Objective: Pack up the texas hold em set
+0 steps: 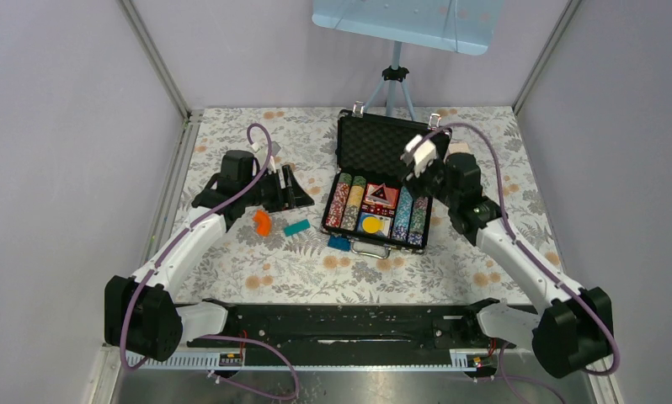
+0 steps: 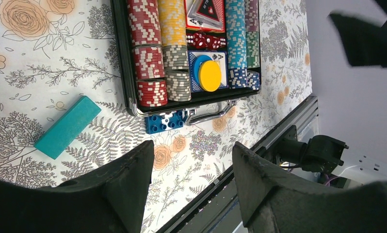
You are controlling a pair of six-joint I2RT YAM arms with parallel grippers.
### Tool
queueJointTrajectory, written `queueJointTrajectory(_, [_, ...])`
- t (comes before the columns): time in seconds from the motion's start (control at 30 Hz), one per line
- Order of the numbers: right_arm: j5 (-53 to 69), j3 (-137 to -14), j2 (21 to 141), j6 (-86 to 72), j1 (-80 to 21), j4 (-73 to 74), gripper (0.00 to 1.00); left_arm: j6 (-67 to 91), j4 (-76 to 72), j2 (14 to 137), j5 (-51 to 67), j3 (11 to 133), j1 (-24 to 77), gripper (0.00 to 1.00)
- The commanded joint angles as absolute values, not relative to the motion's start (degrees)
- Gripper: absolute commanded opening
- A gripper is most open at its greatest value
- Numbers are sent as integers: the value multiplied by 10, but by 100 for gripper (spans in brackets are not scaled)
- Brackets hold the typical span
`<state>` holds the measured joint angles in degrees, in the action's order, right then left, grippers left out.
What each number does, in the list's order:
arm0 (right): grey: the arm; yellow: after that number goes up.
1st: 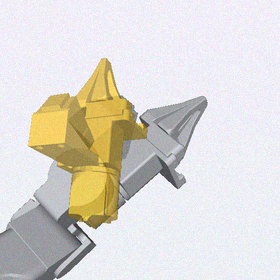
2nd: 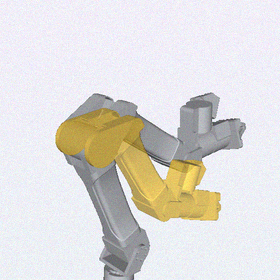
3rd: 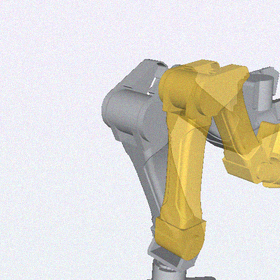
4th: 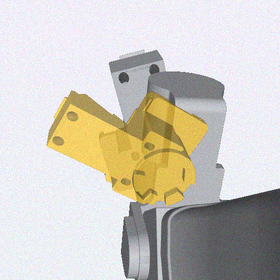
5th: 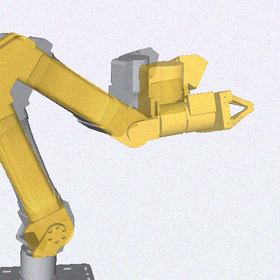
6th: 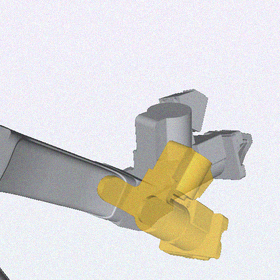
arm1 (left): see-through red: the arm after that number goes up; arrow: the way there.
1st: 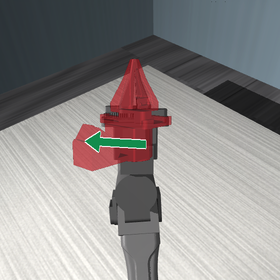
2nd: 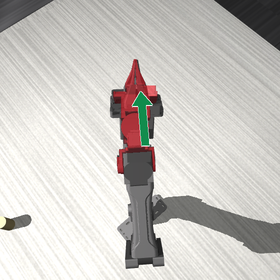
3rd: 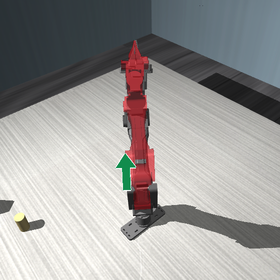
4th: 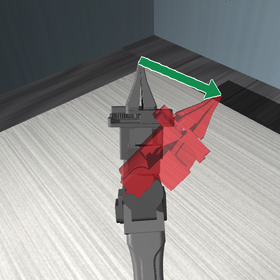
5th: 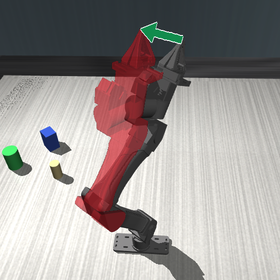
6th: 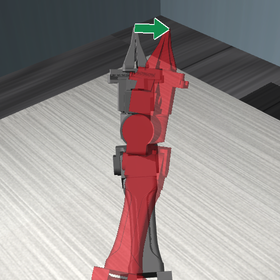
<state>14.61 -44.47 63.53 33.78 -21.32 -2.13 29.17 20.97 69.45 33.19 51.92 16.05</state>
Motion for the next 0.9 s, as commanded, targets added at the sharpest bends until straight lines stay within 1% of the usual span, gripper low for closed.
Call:
queueJointTrajectory(0.0, [-27,-552,695,75,-214,-143,61,275,209,675,310,525,158,60])
queueJointTrajectory(0.03, [-64,-583,709,48,-214,-127,60,274,209,675,309,525,158,61])
queueJointTrajectory(0.1, [-96,-636,734,22,-214,-108,60,274,210,676,306,525,158,60])
queueJointTrajectory(0.2, [-89,-715,776,-9,-214,-79,61,274,209,674,301,524,158,61])
queueJointTrajectory(0.3, [-99,-794,828,-48,-214,-19,57,274,208,673,302,522,158,61])
queueJointTrajectory(0.33, [-112,-821,847,-56,-214,12,55,274,207,671,302,522,158,61])
queueJointTrajectory(0.43, [-141,-884,904,-59,-214,74,42,274,208,668,302,520,158,61])
queueJointTrajectory(0.5, [-155,-896,935,-64,-214,84,31,274,211,663,299,517,158,61])
queueJointTrajectory(0.53, [-157,-896,944,-66,-214,85,23,275,211,660,297,515,158,61])
queueJointTrajectory(0.57, [-158,-896,953,-68,-214,86,20,275,212,657,296,512,158,61])
queueJointTrajectory(0.63, [-156,-890,967,-75,-214,81,14,278,215,651,294,510,158,61])
queueJointTrajectory(0.87, [-142,-851,978,-93,-214,69,8,279,228,644,284,513,158,61])
